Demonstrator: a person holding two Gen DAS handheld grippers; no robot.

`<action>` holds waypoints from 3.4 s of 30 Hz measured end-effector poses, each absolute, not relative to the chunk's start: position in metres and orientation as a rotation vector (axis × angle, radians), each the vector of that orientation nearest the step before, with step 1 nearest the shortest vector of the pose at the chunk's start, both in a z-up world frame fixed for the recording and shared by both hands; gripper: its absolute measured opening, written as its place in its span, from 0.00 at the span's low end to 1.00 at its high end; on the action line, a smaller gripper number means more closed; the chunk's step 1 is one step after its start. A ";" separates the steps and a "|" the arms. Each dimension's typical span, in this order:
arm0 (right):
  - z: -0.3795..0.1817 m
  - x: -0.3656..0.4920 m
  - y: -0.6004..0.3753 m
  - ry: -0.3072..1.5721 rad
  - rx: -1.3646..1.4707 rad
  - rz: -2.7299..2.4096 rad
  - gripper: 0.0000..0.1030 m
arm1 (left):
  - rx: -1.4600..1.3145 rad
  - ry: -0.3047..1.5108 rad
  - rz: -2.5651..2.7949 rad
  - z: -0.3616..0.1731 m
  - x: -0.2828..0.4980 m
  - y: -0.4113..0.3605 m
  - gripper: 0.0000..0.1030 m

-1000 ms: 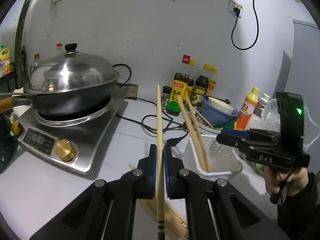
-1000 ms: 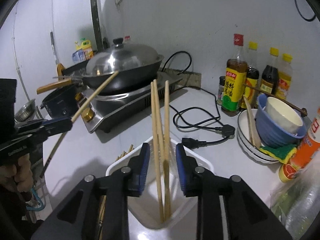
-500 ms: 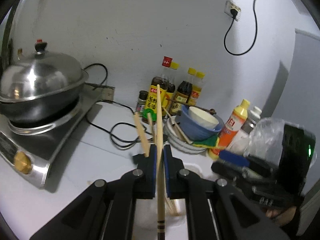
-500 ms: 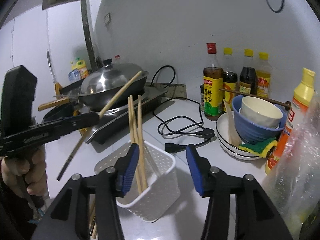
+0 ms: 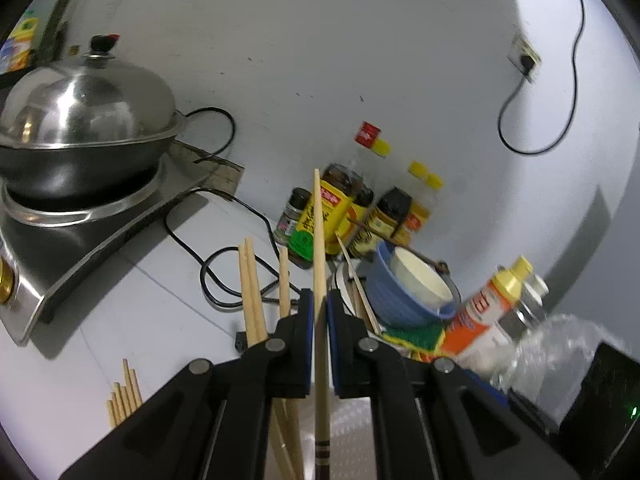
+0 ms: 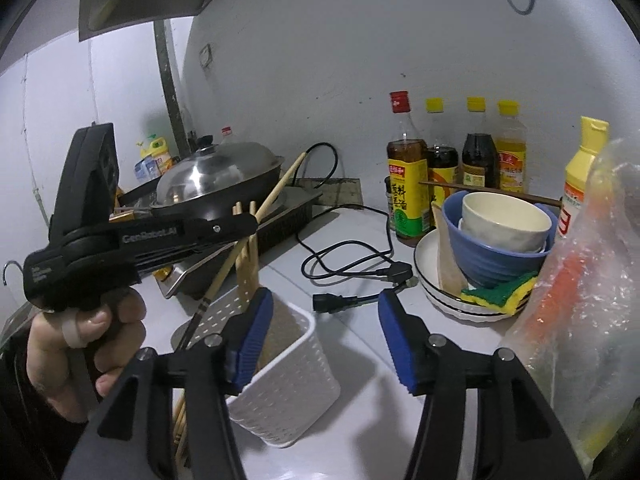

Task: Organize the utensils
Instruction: 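Open the right tool to release the chopstick into the holder, then move the right tool back to the chopstick pile and pinch one chopstick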

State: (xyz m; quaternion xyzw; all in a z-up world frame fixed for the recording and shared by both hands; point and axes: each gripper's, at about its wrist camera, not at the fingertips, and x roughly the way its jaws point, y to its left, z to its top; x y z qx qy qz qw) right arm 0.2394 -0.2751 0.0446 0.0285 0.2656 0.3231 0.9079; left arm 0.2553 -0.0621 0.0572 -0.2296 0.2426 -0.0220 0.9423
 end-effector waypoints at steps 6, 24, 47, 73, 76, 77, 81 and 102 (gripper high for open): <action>0.041 0.243 -0.283 0.542 0.074 0.642 0.52 | -0.489 0.465 0.045 0.047 0.255 -0.068 0.06; 0.041 0.233 -0.277 0.542 0.066 0.650 0.52 | -0.498 0.460 0.052 0.030 0.242 -0.069 0.06; 0.043 0.207 -0.268 0.576 0.038 0.583 0.52 | -0.424 0.499 -0.109 0.049 0.183 -0.063 0.51; 0.048 0.148 -0.208 0.594 -0.079 0.584 0.52 | -0.393 0.495 -0.040 0.030 0.112 0.018 0.57; 0.050 0.145 -0.203 0.593 -0.096 0.575 0.52 | -0.396 0.504 -0.023 0.023 0.107 0.029 0.57; 0.051 0.145 -0.202 0.592 -0.100 0.574 0.52 | -0.395 0.507 -0.018 0.021 0.106 0.034 0.57; 0.052 0.141 -0.196 0.587 -0.116 0.567 0.52 | -0.391 0.517 0.001 0.013 0.100 0.047 0.57; -0.044 0.148 -0.105 0.814 -0.333 0.650 0.12 | -0.395 0.628 0.078 -0.038 0.088 0.102 0.57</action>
